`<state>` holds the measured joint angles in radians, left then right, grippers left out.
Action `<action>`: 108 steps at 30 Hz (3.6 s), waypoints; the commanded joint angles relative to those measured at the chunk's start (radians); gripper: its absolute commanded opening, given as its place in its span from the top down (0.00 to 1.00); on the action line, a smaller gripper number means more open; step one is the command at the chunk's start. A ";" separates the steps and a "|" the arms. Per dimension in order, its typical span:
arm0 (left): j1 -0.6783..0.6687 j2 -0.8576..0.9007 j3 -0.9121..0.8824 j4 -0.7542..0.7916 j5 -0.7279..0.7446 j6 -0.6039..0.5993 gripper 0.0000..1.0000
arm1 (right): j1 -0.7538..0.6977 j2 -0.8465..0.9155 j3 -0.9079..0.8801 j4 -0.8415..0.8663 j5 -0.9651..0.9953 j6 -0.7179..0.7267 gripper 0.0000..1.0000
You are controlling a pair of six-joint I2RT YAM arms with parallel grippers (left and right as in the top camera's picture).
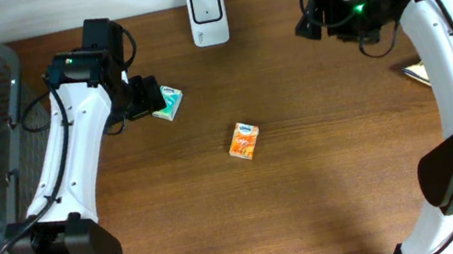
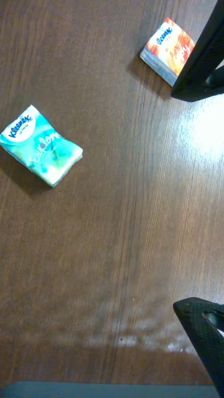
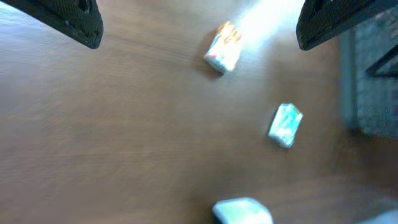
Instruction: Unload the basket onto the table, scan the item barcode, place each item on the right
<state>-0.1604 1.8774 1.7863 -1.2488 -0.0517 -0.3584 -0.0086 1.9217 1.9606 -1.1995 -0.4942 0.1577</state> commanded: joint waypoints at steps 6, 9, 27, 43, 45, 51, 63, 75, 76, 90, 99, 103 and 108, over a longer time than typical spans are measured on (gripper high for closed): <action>0.000 -0.013 0.011 -0.002 0.011 0.012 0.01 | 0.290 0.003 -0.306 0.031 -0.002 0.099 0.01; 0.000 -0.013 0.011 -0.002 0.011 0.012 0.01 | 0.364 0.003 -0.476 0.181 0.035 0.282 0.01; 0.000 -0.013 0.011 -0.002 0.011 0.012 0.01 | 0.408 0.003 -0.681 0.497 0.035 0.449 0.57; 0.000 -0.013 0.011 -0.002 0.011 0.012 0.01 | 0.509 0.006 -0.736 0.602 0.319 0.465 0.87; 0.000 -0.013 0.011 -0.002 0.011 0.012 0.01 | 0.504 0.006 -0.750 0.602 0.350 0.469 0.87; 0.000 -0.013 0.011 -0.002 0.011 0.012 0.01 | 0.504 0.005 -0.750 0.557 0.455 0.462 0.86; 0.000 -0.013 0.011 -0.002 0.011 0.012 0.01 | 0.508 0.003 -0.481 0.185 0.576 0.418 0.67; 0.000 -0.013 0.011 -0.002 0.011 0.012 0.01 | 0.660 0.027 -0.556 0.341 0.575 0.128 0.57; 0.000 -0.013 0.011 -0.002 0.011 0.012 0.01 | 0.671 0.034 -0.569 0.357 0.599 0.137 0.57; 0.000 -0.013 0.011 -0.002 0.011 0.012 0.01 | 0.682 0.107 -0.577 0.396 0.741 0.120 0.61; 0.000 -0.013 0.011 -0.002 0.011 0.012 0.01 | 0.681 0.132 -0.564 0.389 0.742 0.192 0.96; 0.000 -0.013 0.011 -0.002 0.011 0.012 0.01 | 0.659 0.106 -0.449 0.308 0.684 0.237 0.96; 0.000 -0.013 0.011 -0.002 0.011 0.012 0.01 | 0.544 0.104 -0.344 0.297 0.322 0.236 0.96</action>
<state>-0.1604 1.8774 1.7863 -1.2495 -0.0509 -0.3584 0.6254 2.0338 1.5494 -0.9119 0.1062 0.3683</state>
